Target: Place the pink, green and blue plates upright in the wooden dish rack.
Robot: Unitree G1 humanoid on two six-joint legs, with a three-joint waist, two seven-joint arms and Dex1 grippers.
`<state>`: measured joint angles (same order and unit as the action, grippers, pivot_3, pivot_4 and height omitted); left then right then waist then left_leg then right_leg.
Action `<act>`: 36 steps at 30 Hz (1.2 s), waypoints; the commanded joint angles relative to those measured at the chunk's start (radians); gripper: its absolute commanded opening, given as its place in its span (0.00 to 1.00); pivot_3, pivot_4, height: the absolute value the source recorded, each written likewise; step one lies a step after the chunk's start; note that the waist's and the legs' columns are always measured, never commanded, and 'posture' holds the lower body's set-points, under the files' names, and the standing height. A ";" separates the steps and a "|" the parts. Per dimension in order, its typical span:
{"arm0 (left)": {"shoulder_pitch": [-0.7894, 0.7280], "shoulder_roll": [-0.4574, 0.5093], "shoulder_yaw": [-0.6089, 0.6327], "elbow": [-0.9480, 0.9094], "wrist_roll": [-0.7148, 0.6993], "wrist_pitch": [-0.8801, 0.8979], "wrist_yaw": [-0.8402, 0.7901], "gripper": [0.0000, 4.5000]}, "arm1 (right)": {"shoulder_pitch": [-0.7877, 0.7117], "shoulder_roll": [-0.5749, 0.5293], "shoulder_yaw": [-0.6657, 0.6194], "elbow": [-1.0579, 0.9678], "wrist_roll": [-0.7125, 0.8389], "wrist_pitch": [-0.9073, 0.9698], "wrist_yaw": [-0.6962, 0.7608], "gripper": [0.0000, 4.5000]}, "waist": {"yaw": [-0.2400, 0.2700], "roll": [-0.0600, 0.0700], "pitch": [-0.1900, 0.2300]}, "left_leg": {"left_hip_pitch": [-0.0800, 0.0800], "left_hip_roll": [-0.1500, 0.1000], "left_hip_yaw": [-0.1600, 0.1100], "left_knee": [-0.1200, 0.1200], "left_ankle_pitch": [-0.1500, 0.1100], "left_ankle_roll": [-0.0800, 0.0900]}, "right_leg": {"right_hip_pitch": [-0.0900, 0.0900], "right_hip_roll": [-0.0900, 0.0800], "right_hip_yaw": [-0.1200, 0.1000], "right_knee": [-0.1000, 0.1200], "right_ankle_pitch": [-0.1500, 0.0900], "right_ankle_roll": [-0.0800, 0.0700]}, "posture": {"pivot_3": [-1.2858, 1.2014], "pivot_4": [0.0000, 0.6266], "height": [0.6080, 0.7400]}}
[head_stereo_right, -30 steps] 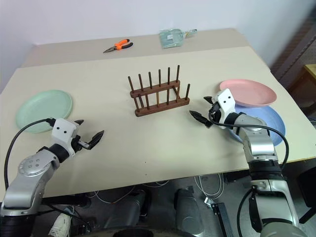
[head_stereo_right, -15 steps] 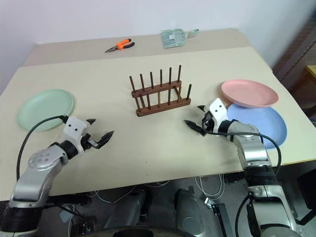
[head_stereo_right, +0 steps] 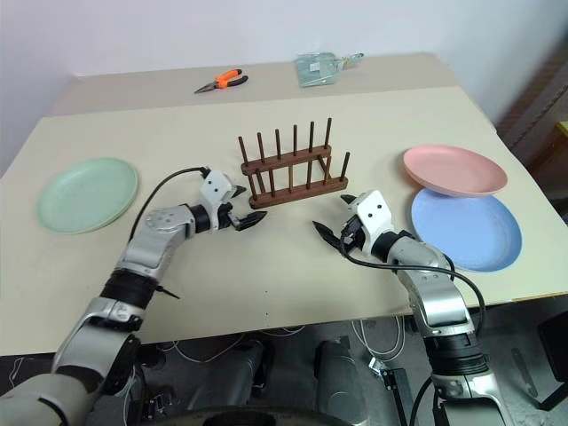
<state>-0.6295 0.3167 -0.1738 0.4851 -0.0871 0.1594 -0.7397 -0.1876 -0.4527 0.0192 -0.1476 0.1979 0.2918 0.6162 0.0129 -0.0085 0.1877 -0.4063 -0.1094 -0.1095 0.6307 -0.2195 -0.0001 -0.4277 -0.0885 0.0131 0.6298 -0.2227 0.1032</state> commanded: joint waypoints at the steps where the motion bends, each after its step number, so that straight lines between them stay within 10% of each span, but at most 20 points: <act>1: 0.007 -0.022 -0.019 0.055 0.036 -0.019 0.017 0.73 | 0.006 0.005 -0.007 -0.052 -0.005 -0.003 -0.023 1.00 | 0.000 0.000 0.000 | 0.000 0.000 0.000 0.000 0.000 0.000 | 0.000 0.000 0.000 0.000 0.000 0.000 | 0.52 0.24 1.00; 6: 0.049 -0.026 -0.028 -0.010 0.030 -0.035 -0.013 0.17 | 0.024 0.002 0.004 -0.057 -0.011 -0.004 -0.029 1.00 | -0.002 0.000 -0.001 | 0.001 0.000 0.000 0.000 0.000 0.000 | 0.001 0.000 0.000 0.000 0.000 0.000 | 0.52 0.24 1.00; 20: 0.200 0.228 -0.062 -0.316 -0.051 -0.103 -0.405 0.17 | 0.142 -0.191 -0.169 -0.033 0.009 -0.007 0.051 1.00 | -0.001 0.000 0.000 | 0.001 0.002 0.000 -0.001 0.000 0.000 | 0.000 0.000 0.001 0.000 0.000 -0.001 | 0.52 0.24 1.00; 27: 0.195 0.257 -0.051 -0.248 0.016 -0.078 -0.339 0.91 | 0.168 -0.188 -0.157 -0.061 0.006 -0.007 0.066 1.00 | -0.002 0.000 0.000 | 0.001 0.002 0.000 -0.001 0.000 0.000 | 0.001 -0.001 0.001 -0.001 0.000 0.000 | 0.52 0.24 1.00; 29: 0.214 0.270 -0.041 -0.267 0.012 -0.044 -0.323 0.99 | 0.172 -0.187 -0.150 -0.071 0.007 -0.003 0.070 1.00 | -0.007 0.000 -0.001 | 0.001 0.002 0.000 -0.001 0.000 0.000 | 0.001 -0.001 0.001 -0.001 0.000 0.000 | 0.52 0.24 1.00; 32: 0.394 0.364 0.056 -0.452 -0.076 0.115 -0.318 1.00 | 0.203 -0.195 -0.105 -0.127 -0.009 -0.003 0.090 0.80 | -0.028 0.001 -0.002 | 0.001 0.003 0.000 -0.003 -0.001 0.000 | 0.000 0.000 0.002 0.000 -0.001 0.000 | 0.52 0.24 1.00; 36: 0.575 0.402 0.091 -0.680 -0.172 0.232 -0.304 0.70 | 0.205 -0.179 -0.050 -0.177 0.002 0.025 0.111 0.37 | -0.033 0.003 -0.003 | 0.004 0.006 0.000 -0.003 -0.004 -0.003 | 0.000 0.001 0.003 0.001 -0.002 -0.003 | 0.52 0.24 1.00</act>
<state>-0.1057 0.7094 -0.0568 -0.1353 -0.2391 0.3203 -1.0403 0.0350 -0.6379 -0.0436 -0.2696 0.1852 0.3160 0.7197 -0.0204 -0.0052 0.1845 -0.4024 -0.1035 -0.1091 0.6278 -0.2235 -0.0029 -0.4271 -0.0871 0.0158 0.6303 -0.2250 0.0999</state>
